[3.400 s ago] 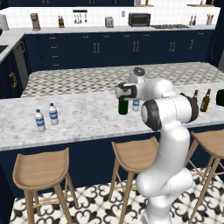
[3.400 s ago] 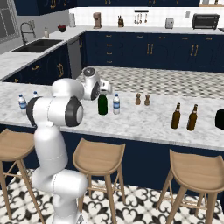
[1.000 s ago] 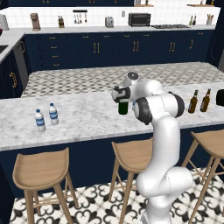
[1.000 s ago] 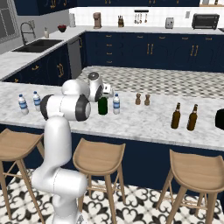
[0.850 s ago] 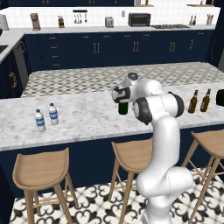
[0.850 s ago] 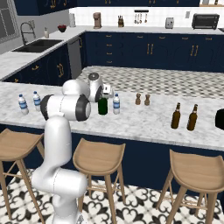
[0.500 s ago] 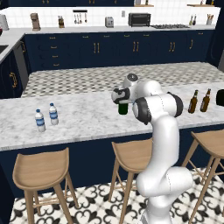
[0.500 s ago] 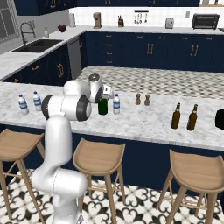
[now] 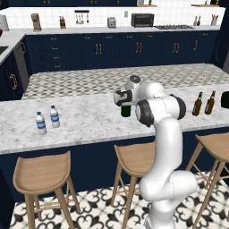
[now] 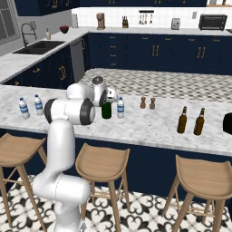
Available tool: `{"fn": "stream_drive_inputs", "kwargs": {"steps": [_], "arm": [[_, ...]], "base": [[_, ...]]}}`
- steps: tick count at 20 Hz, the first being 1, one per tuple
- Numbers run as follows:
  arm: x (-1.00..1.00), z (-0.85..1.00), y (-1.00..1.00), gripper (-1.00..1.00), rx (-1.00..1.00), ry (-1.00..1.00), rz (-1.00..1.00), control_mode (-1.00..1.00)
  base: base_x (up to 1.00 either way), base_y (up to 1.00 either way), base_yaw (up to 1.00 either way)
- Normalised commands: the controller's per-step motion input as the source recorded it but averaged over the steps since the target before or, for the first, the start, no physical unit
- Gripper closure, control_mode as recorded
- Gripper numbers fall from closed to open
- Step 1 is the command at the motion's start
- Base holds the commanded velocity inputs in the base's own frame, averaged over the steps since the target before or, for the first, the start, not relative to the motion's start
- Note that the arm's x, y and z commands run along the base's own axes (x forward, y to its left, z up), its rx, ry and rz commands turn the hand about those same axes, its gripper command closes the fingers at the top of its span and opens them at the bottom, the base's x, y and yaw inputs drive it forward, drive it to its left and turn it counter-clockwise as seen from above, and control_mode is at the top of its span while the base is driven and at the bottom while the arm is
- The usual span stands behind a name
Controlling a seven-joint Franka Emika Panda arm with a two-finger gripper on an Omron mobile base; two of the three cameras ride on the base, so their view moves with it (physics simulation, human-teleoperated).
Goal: Move the plastic bottles in the middle to the plastics group, and the glass bottles in the middle to the glass group.
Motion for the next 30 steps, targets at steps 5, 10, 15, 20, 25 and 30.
{"fn": "stream_drive_inputs", "kwargs": {"steps": [5,10,15,20,25,30], "arm": [[0.00,0.00,0.00,1.00,0.00,0.00,0.00,-1.00],[0.00,0.00,0.00,1.00,0.00,0.00,0.00,-1.00],[0.00,0.02,-0.01,1.00,0.00,0.00,0.00,-1.00],[-0.49,0.49,-0.07,1.00,0.00,0.02,0.00,-1.00],[-0.72,0.52,-0.11,1.00,0.00,0.02,0.00,-1.00],[-0.60,0.09,-0.35,1.00,0.00,0.00,-0.02,-1.00]], "base": [[0.00,0.00,0.00],[0.00,0.00,0.00],[0.00,0.00,0.00],[0.00,0.00,0.00],[0.00,0.00,0.00],[0.00,0.00,0.00]]}}
